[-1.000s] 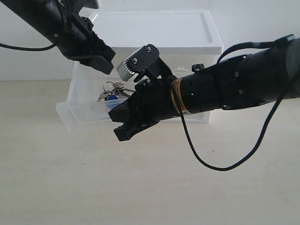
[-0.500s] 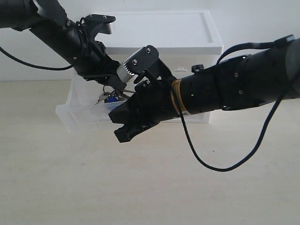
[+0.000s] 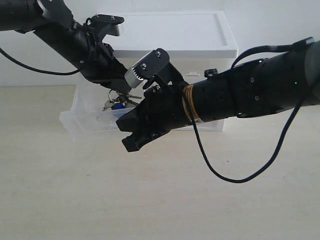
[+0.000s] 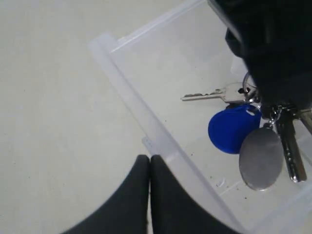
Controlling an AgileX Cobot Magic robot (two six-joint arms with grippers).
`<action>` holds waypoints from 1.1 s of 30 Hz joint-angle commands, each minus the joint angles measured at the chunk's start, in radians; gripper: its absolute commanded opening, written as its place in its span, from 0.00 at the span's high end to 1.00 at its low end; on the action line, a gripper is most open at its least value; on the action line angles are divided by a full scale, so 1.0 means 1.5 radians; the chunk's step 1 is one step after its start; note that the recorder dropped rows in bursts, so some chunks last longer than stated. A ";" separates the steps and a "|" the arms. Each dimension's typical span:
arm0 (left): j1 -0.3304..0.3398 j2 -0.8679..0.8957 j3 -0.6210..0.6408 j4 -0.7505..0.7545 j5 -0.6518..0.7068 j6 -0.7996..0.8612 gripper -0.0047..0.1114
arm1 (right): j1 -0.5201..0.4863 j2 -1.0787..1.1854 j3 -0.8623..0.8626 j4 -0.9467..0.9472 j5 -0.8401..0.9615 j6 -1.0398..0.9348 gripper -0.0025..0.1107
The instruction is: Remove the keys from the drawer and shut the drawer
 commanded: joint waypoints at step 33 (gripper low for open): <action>0.000 -0.189 0.003 0.009 0.019 -0.081 0.92 | -0.009 -0.058 -0.011 0.053 0.067 -0.037 0.98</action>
